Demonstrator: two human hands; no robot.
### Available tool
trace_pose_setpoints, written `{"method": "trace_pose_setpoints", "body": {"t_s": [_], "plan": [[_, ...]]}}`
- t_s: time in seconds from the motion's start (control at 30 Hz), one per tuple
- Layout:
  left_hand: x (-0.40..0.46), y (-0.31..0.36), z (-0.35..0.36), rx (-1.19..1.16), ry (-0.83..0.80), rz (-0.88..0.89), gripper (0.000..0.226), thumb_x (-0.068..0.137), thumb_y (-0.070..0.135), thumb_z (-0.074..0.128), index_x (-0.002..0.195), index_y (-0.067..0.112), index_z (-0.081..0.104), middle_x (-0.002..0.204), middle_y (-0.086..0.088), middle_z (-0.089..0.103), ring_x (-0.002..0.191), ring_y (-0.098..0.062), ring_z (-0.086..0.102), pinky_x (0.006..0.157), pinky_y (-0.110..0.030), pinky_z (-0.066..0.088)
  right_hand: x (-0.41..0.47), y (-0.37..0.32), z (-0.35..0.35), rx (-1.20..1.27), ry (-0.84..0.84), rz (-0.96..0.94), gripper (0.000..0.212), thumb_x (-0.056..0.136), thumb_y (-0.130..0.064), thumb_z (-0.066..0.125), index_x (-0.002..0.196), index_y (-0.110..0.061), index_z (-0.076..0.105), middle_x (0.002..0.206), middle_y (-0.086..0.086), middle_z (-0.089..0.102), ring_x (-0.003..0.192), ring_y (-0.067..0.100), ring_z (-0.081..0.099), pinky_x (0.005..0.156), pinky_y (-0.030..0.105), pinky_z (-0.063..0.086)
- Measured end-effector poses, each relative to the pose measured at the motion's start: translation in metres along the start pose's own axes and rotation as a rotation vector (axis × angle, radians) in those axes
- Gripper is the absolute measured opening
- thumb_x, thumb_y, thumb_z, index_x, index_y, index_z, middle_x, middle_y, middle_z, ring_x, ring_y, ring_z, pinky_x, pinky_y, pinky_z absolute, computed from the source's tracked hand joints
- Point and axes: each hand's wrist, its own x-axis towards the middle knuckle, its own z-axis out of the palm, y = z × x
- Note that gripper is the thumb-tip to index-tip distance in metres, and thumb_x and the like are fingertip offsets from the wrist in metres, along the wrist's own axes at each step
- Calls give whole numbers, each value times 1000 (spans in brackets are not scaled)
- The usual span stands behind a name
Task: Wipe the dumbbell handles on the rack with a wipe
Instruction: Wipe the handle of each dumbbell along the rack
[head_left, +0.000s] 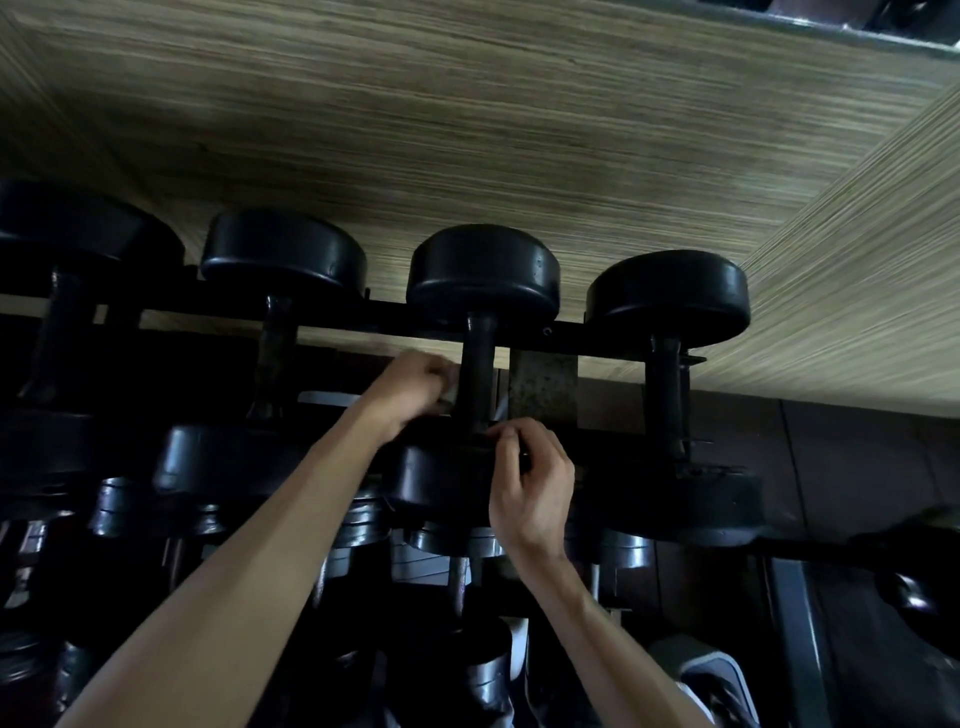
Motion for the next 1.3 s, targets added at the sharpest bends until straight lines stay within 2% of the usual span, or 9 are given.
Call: {"method": "trace_pose_setpoints", "body": {"t_s": [0.13, 0.37, 0.57, 0.73, 0.87, 1.0, 1.1, 1.2, 1.3], "plan": [[15, 28, 12, -1, 304, 150, 26, 94, 9, 61, 70, 17, 67, 71, 0, 66, 70, -13, 61, 72, -28, 50, 0, -1, 0, 0, 3, 17, 29, 93, -23, 43, 81, -18, 69, 76, -13, 66, 80, 8, 62, 74, 43, 52], [-45, 8, 17, 105, 245, 181, 11, 84, 3, 75, 80, 3, 65, 67, 4, 65, 51, 9, 60, 54, -5, 45, -1, -2, 1, -1, 28, 9, 30, 93, -25, 43, 79, -16, 67, 75, -11, 66, 76, 8, 60, 70, 43, 51], [-16, 39, 20, 64, 425, 321, 17, 79, 7, 80, 74, 17, 68, 67, 12, 64, 61, 6, 62, 69, -9, 50, -1, -4, 0, 3, 25, 30, 29, 92, -25, 44, 78, -20, 68, 75, -16, 66, 79, 6, 61, 74, 41, 52], [-36, 9, 20, 111, 224, 248, 24, 78, -4, 78, 69, 16, 66, 78, -2, 74, 68, -15, 71, 71, -27, 58, -1, -1, 1, -2, 33, 32, 29, 92, -25, 43, 78, -19, 68, 74, -14, 66, 77, 7, 61, 71, 41, 52], [-31, 13, 22, 245, 357, 323, 14, 81, 14, 80, 70, 16, 73, 65, 8, 71, 63, 0, 68, 68, -15, 51, -1, -2, 1, -1, 24, 36, 30, 92, -27, 42, 78, -18, 68, 74, -14, 66, 77, 7, 61, 71, 38, 51], [-11, 49, 22, 139, 472, 400, 7, 83, 4, 77, 88, 0, 74, 75, 1, 68, 56, 20, 57, 62, -1, 43, -1, -5, 0, 7, 19, 53, 30, 90, -27, 43, 78, -21, 69, 75, -16, 66, 81, 4, 61, 75, 36, 52], [-18, 43, 22, 215, 394, 380, 6, 82, 4, 77, 87, 3, 74, 82, -3, 74, 61, 10, 62, 66, -6, 50, -2, -4, 0, 13, 19, 45, 30, 90, -28, 43, 78, -21, 69, 75, -16, 66, 80, 5, 62, 75, 36, 52], [-41, 15, 19, 396, 224, 251, 16, 81, 10, 80, 71, 19, 71, 70, 9, 71, 59, 1, 65, 66, -20, 58, -2, -3, 0, 9, 21, 43, 30, 90, -28, 42, 77, -19, 68, 73, -14, 66, 77, 7, 61, 71, 38, 52], [-49, 9, 14, 470, 139, 157, 20, 77, 14, 83, 65, 22, 69, 63, 14, 67, 56, 10, 62, 59, -5, 48, -1, -3, 1, -1, 23, 43, 31, 90, -28, 42, 77, -18, 68, 73, -13, 65, 76, 8, 60, 69, 38, 51]]}}
